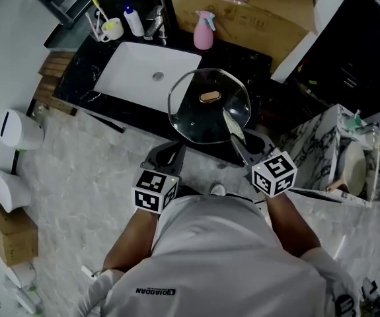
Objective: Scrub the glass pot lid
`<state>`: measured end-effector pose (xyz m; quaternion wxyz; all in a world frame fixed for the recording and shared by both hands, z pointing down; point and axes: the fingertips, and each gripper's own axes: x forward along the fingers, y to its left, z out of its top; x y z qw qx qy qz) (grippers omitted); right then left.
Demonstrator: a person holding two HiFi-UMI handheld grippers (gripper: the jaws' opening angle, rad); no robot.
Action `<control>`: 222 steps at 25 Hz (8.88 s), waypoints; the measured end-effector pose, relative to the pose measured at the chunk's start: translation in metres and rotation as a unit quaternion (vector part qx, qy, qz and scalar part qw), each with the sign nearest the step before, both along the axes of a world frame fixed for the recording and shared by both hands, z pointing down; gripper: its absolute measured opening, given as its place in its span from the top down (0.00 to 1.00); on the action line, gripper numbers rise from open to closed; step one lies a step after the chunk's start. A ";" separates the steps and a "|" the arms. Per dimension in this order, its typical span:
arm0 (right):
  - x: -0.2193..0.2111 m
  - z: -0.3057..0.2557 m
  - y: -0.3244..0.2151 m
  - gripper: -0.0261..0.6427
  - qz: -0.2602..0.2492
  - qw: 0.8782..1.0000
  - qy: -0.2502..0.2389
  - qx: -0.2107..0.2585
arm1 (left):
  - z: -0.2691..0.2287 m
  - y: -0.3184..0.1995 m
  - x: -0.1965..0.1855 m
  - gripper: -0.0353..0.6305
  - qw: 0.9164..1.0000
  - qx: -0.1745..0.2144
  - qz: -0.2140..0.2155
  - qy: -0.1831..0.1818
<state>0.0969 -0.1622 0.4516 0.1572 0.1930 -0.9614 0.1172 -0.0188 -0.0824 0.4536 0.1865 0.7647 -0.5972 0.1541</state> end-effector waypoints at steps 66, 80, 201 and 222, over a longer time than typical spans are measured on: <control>-0.183 0.059 -0.026 0.83 0.039 0.907 0.412 0.072 | 0.032 -0.098 -0.170 0.92 0.954 -0.038 0.294 0.049; -0.202 0.001 -0.060 0.83 0.079 0.939 0.320 0.103 | 0.034 -0.099 -0.187 0.92 0.964 -0.035 0.258 0.050; -0.184 0.108 0.014 0.81 -0.359 0.844 0.336 0.212 | 0.028 -0.052 -0.143 0.92 0.998 -0.036 0.037 0.039; -0.120 0.107 0.030 0.81 -0.354 0.853 0.323 0.207 | 0.036 -0.039 -0.058 0.92 0.998 -0.035 0.014 0.046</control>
